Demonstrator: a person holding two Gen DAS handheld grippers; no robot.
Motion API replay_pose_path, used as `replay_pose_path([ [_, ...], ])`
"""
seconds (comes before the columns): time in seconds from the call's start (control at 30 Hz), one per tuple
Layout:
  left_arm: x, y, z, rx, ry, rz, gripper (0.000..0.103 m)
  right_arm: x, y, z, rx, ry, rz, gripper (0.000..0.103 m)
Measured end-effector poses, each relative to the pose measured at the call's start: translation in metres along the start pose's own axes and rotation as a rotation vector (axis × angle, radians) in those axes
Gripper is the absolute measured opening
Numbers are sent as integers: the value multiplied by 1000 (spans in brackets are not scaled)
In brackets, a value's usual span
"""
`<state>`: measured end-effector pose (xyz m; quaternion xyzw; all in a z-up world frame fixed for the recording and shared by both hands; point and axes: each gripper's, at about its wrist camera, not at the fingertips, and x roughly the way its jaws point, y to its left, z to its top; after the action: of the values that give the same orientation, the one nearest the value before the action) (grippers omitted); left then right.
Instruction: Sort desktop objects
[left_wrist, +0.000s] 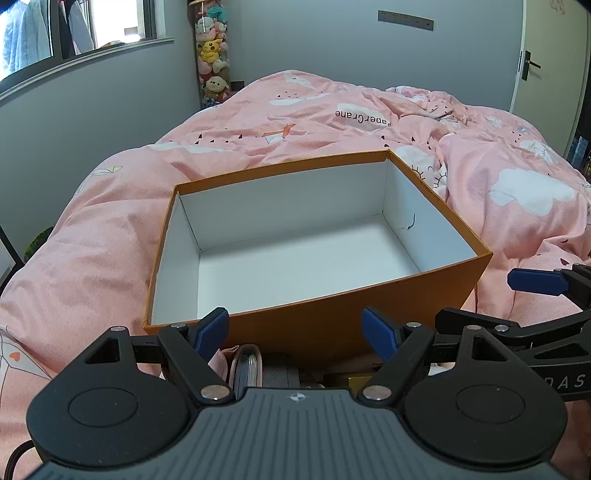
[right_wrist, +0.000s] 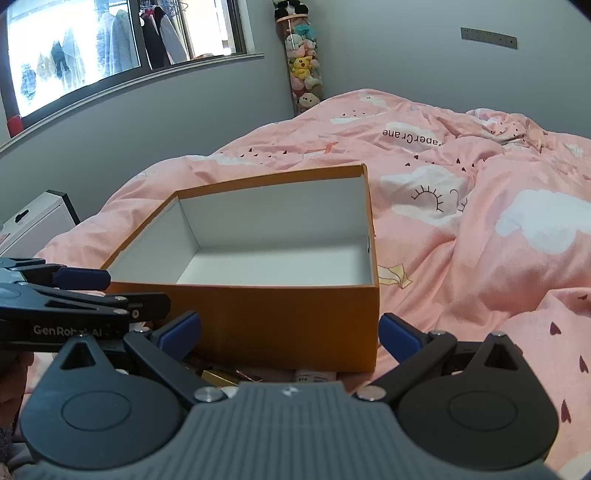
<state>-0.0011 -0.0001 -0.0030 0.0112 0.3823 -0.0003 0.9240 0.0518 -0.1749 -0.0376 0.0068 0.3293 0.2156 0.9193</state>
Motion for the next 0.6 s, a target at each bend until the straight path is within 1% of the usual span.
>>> replay_pose_path([
  [0.6, 4, 1, -1, 1, 24, 3, 93, 3, 1, -2, 7, 17, 10, 102],
])
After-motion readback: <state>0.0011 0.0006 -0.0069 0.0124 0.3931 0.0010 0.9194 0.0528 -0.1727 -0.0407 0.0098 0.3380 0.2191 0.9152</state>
